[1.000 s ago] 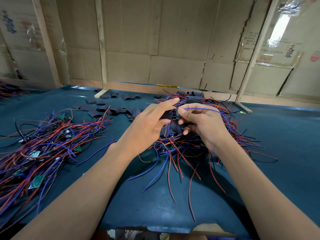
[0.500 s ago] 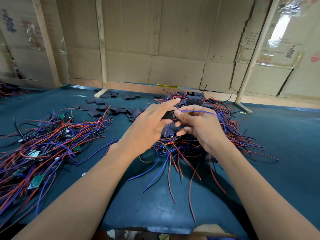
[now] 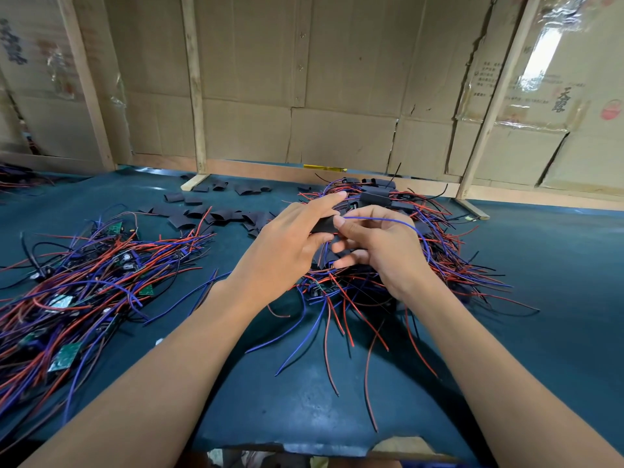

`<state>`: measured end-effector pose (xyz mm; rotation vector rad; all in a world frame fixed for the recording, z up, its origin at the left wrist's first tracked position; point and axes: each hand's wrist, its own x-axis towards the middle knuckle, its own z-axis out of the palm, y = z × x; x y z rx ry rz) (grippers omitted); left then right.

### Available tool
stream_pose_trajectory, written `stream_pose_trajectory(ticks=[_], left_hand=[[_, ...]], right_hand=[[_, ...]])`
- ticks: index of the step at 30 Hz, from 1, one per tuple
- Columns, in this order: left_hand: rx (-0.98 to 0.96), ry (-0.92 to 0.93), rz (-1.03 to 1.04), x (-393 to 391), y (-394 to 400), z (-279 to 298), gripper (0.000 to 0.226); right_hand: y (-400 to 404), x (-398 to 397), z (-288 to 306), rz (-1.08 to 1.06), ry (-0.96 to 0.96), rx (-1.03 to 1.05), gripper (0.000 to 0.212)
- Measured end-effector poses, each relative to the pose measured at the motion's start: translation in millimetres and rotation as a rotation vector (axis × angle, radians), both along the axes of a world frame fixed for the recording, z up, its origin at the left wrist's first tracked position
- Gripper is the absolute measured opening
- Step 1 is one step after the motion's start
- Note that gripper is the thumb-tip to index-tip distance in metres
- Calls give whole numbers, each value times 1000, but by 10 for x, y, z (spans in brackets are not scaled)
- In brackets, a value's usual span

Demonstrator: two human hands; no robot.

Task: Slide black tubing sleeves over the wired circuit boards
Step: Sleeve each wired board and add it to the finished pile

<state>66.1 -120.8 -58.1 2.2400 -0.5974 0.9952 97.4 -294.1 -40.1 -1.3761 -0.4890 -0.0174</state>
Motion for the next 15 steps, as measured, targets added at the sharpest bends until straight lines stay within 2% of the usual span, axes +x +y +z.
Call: stream_pose_trajectory(ticks=[15], left_hand=[[-74, 48, -1, -7, 1, 6, 64]], right_hand=[[6, -29, 5, 21, 33, 5, 3]])
